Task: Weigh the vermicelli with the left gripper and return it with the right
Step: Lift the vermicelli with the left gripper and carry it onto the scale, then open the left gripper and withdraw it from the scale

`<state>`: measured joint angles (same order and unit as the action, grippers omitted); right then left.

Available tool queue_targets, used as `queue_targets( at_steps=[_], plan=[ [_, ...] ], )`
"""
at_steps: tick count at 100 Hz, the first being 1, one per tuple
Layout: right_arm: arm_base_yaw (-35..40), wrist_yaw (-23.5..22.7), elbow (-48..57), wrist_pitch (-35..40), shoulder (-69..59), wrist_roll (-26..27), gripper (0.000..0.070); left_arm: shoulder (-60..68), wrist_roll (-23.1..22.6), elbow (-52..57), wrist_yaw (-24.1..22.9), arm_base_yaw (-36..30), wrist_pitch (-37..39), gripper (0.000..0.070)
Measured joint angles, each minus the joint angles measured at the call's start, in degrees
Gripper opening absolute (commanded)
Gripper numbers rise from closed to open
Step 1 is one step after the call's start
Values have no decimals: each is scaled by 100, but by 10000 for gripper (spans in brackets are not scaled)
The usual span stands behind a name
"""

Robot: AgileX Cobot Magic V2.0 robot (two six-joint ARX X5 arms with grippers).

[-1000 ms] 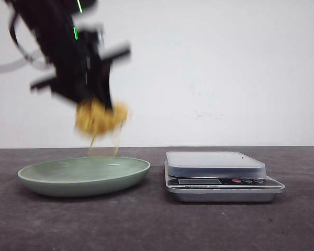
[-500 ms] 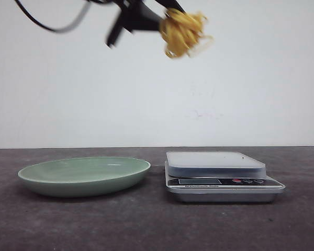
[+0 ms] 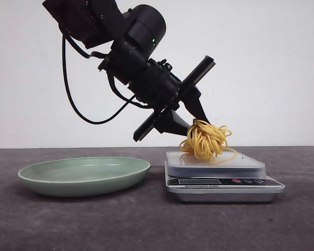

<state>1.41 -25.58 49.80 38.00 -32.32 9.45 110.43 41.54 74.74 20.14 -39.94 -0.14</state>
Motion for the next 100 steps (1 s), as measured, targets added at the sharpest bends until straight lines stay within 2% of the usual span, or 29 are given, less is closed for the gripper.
queue_targets(
  at_steps=[3,6,13,17,43,60,75,79,82,86,100],
  plan=[
    [0,0,0,0,0,0,523,0,-2,17,-2,0,15,7],
    [0,0,0,0,0,0,523,0,-7,22,-2,0,39,42],
    [0,-2,0,0,0,0,523,0,-13,22,11,0,42,231],
    [0,-2,0,-2,0,0,523,0,-13,22,70,0,33,274],
    [0,-15,0,-96,0,0,524,-4,-52,31,219,0,35,273],
    [0,-15,0,-96,0,0,523,-485,-358,31,55,190,-245,266],
    [0,-15,0,-96,0,0,523,-1873,-986,52,-275,625,-772,259],
    [0,-15,0,-96,0,0,523,-2288,-1196,94,-422,702,-970,228],
    [0,-15,0,-96,0,0,524,-2608,-1360,109,-564,743,-1113,176],
    [0,-15,0,-85,0,-2,523,-3040,-1593,114,-782,761,-1338,141],
    [0,11,0,-11,0,-31,523,-4527,-2531,114,-1711,730,-2258,143]
  ],
)
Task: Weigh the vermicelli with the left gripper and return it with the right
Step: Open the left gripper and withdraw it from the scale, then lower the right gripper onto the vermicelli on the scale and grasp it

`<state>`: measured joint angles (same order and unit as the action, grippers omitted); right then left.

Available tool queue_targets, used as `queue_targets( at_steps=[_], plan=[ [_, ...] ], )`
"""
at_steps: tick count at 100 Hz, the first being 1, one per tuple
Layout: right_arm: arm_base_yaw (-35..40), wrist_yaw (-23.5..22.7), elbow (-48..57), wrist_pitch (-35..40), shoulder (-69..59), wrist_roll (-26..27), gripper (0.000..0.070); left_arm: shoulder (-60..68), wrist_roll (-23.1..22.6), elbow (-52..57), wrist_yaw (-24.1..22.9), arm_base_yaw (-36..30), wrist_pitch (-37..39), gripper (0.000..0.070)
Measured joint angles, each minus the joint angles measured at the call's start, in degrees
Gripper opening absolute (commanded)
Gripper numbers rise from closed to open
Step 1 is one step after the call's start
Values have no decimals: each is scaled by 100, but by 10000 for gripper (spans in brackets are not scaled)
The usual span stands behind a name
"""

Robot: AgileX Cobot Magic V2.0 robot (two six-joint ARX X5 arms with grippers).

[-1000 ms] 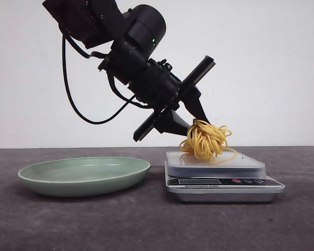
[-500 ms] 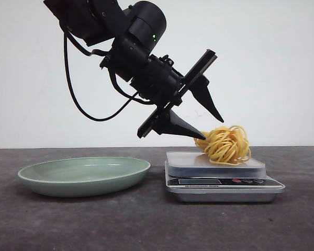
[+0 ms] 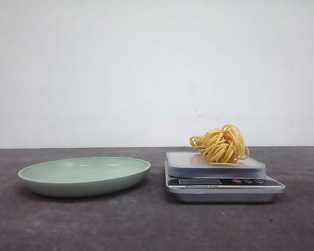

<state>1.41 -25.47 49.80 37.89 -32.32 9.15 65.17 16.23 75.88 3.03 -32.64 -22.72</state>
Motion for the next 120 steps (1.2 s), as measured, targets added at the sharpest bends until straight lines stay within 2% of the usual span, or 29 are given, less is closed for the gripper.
queue_targets(
  at_steps=[8,19,32,45,54,63,83,104,120],
  plan=[
    [0,0,0,2,0,-9,523,-824,-383,0,-431,-2,-466,149],
    [0,-2,0,-28,0,-20,524,-1823,-643,0,-695,-13,-1128,159],
    [0,-2,0,-92,0,-22,524,-2767,-728,35,-1187,-17,-2238,234],
    [24,-2,0,-144,-13,-22,524,-3324,-699,20,-1620,-17,-3670,233],
    [122,-2,0,-160,-98,-28,524,-3637,-634,-81,-1801,-17,-4306,233],
    [234,0,0,-251,-267,-33,524,-3930,-573,-197,-1941,-17,-4391,233],
    [612,44,0,-680,-776,13,524,-4531,-273,-881,-1937,-17,-4485,233],
    [1161,446,2,-1213,-1283,105,525,-5423,343,-2120,-1805,-17,-4531,233],
    [1609,837,219,-1285,-2116,245,525,-5578,599,-2837,-1639,-17,-4540,232]
  ],
)
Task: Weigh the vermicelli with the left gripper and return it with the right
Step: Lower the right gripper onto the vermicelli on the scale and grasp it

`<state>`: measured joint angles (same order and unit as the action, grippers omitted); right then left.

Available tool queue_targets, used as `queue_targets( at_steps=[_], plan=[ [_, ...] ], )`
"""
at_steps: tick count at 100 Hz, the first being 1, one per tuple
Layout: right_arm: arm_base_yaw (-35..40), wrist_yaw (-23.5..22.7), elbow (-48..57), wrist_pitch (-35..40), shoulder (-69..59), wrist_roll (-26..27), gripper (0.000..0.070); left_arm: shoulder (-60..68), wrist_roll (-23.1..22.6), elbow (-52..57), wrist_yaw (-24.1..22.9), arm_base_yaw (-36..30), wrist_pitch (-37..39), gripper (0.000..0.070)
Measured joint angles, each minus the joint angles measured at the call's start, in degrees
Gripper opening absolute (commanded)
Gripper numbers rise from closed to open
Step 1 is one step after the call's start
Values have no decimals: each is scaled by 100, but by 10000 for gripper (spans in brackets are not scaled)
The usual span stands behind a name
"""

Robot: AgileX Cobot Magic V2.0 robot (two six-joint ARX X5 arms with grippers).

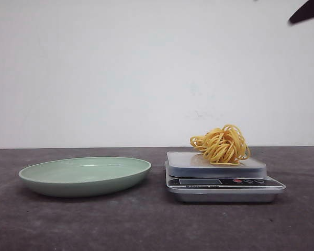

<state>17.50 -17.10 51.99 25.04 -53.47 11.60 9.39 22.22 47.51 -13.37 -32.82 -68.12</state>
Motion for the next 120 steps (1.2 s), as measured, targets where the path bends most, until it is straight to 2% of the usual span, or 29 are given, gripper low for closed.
queue_targets(
  at_steps=[25,49,76,97,100,110,116,120],
  plan=[
    [463,505,1082,385,-1692,177,524,-2,72,-92,17,0,538,230],
    [501,813,2090,990,-3195,214,523,-2,70,-92,20,0,540,231],
    [538,813,2181,1047,-4317,240,522,-2,63,-92,-24,0,472,231],
    [667,820,2179,1023,-4647,363,520,-2,31,-92,-24,0,437,230],
    [686,833,2179,1021,-4653,378,487,-2,31,-92,-24,0,420,231],
    [726,986,2179,1012,-4653,415,315,-2,28,-92,-24,0,317,231],
    [732,1021,2179,1012,-4653,431,265,-2,28,-92,-24,0,291,231],
    [737,1073,2179,1012,-4653,433,257,-2,28,-92,-24,0,271,231]
  ],
)
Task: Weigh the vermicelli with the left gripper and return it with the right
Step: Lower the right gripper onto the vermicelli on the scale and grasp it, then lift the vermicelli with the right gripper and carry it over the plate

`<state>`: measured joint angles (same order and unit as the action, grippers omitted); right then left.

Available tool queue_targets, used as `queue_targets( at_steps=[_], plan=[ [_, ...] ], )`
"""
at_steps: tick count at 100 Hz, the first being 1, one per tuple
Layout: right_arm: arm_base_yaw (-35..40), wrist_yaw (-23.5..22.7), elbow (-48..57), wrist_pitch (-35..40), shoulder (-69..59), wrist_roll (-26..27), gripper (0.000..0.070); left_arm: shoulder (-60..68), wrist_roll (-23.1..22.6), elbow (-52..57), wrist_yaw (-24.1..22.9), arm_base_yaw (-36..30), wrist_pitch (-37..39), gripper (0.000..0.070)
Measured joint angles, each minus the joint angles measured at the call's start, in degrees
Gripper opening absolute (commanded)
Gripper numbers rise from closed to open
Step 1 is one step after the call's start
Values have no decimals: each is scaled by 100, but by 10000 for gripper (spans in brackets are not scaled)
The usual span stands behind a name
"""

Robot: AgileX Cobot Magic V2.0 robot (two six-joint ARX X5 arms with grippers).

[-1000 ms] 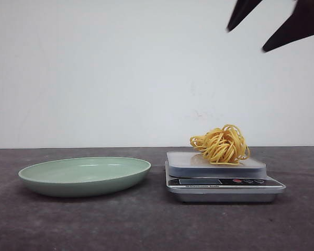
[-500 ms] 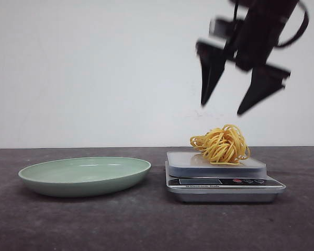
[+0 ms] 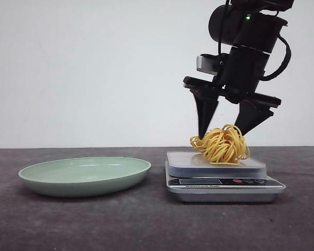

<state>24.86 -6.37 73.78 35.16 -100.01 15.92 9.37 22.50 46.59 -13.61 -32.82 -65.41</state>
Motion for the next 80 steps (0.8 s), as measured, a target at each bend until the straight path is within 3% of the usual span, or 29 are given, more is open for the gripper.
queue_targets(
  at_steps=[29,33,40,52,80],
  plan=[
    [0,37,0,20,0,146,251,0,22,0,0,0,-105,231],
    [0,37,0,22,0,175,220,0,22,0,0,0,-105,231],
    [0,61,0,22,0,214,107,0,22,0,0,0,-105,231],
    [0,160,2,17,0,234,1,0,22,0,0,0,-105,231],
    [4,166,2,-11,0,236,0,0,22,0,0,0,-118,231]
  ],
)
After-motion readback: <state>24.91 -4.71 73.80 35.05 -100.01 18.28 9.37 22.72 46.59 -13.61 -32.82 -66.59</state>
